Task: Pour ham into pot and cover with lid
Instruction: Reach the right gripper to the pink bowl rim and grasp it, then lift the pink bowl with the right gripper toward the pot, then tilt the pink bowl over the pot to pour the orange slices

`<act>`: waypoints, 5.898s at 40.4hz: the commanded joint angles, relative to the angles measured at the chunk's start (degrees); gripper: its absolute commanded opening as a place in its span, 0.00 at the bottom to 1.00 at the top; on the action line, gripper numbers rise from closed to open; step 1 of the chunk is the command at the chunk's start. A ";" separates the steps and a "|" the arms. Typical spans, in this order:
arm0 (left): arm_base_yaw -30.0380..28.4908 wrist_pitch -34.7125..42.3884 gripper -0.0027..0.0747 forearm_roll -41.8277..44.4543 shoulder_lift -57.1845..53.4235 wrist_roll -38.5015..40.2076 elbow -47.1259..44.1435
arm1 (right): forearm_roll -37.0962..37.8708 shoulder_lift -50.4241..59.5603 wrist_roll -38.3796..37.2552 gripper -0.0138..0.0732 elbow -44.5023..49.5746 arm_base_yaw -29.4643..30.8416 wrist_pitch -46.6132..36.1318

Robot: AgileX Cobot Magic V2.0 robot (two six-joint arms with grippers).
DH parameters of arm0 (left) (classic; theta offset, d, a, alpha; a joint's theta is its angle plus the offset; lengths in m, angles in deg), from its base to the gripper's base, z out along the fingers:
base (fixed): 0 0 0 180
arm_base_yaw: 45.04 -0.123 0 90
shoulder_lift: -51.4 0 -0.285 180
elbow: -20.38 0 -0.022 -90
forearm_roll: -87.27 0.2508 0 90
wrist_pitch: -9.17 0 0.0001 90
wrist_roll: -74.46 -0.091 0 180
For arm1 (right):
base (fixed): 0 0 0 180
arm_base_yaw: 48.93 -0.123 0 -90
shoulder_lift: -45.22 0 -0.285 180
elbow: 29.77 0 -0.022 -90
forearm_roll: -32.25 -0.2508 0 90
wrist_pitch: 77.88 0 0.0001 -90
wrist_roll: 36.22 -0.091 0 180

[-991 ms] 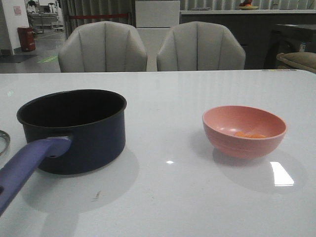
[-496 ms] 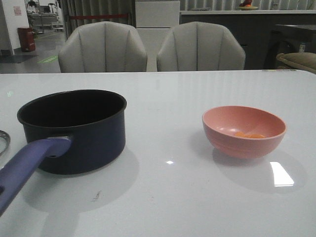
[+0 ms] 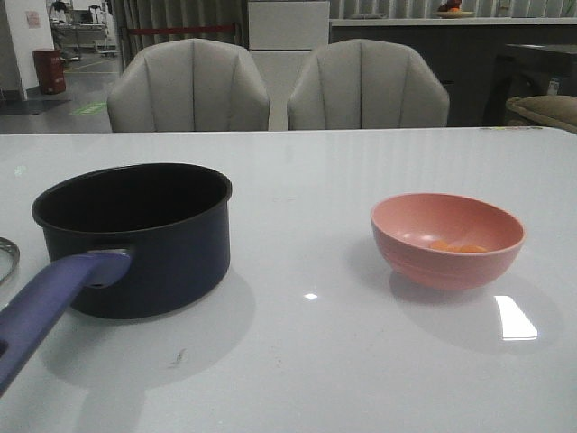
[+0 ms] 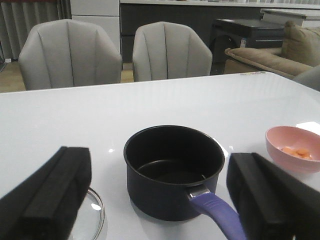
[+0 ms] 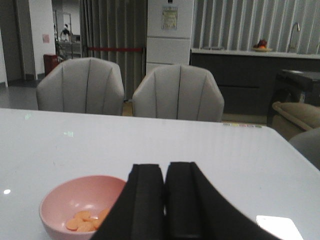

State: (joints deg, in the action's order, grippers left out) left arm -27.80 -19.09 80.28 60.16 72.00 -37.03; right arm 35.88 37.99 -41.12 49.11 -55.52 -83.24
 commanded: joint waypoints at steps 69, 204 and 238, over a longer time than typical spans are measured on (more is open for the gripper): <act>0.50 3.42 0.81 -0.72 0.80 0.18 1.52 | -9.57 -91.72 0.53 0.71 -62.19 -3.97 28.79; 0.50 3.42 0.81 -0.72 0.80 0.18 1.52 | -11.24 -114.78 88.33 0.31 -69.07 -41.75 -68.44; 0.50 3.42 0.81 -0.72 0.80 0.18 1.52 | -26.47 -99.17 38.12 0.31 -68.78 -41.51 -19.37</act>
State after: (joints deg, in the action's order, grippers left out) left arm -27.80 -19.84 80.28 60.16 72.00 -37.03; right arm 11.06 -66.87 -0.86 -18.36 -97.28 -107.33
